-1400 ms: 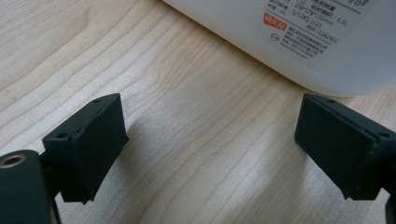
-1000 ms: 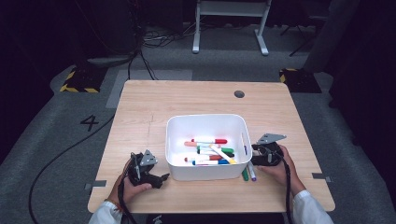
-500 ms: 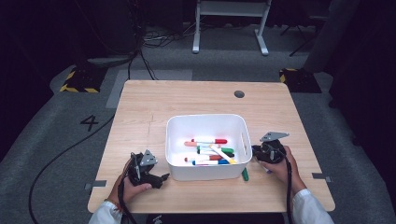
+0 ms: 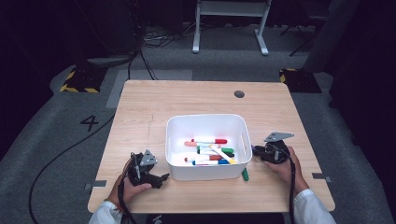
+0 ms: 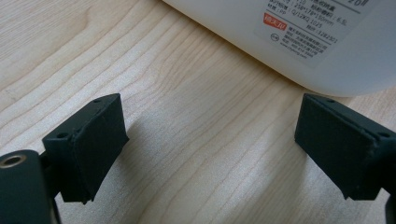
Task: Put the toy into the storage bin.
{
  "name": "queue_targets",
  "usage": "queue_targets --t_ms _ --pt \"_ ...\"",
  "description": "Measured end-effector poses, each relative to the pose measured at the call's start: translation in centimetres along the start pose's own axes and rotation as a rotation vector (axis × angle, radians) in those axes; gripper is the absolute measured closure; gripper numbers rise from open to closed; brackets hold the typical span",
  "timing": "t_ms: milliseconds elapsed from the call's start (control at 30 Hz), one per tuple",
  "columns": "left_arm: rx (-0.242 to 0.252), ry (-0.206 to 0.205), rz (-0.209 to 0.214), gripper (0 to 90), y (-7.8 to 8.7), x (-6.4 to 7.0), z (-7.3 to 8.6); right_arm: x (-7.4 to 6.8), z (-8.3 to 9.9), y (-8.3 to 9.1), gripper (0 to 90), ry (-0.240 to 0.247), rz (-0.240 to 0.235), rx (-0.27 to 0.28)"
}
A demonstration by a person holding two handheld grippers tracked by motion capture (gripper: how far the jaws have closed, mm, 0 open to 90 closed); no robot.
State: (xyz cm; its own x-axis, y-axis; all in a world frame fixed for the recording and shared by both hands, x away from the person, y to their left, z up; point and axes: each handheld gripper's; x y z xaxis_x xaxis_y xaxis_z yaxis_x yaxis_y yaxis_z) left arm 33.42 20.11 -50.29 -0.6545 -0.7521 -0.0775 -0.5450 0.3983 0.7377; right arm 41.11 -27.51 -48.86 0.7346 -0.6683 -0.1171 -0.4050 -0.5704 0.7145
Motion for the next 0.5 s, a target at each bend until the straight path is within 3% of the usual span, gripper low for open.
queue_targets --t_ms 267,500 --pt "0.001 0.000 -0.002 9.1 0.0 0.0 0.0 -0.1 -0.1 1.5 74.8 0.015 0.012 0.043" --pt "0.001 0.000 -0.002 9.1 0.0 0.0 0.0 -0.9 -0.9 3.7 74.8 0.066 0.016 0.105"
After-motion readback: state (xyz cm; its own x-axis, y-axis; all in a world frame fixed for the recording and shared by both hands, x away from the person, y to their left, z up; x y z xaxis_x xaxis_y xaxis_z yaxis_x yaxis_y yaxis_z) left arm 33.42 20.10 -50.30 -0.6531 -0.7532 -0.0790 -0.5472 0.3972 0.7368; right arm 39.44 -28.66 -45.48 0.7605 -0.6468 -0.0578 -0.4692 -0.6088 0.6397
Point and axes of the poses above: each handheld gripper's, and its own axes: y roughly backward along the jaws, z roughly out of its underside, x roughly to its right, and after that the axes turned 8 degrees about -z, right-handed
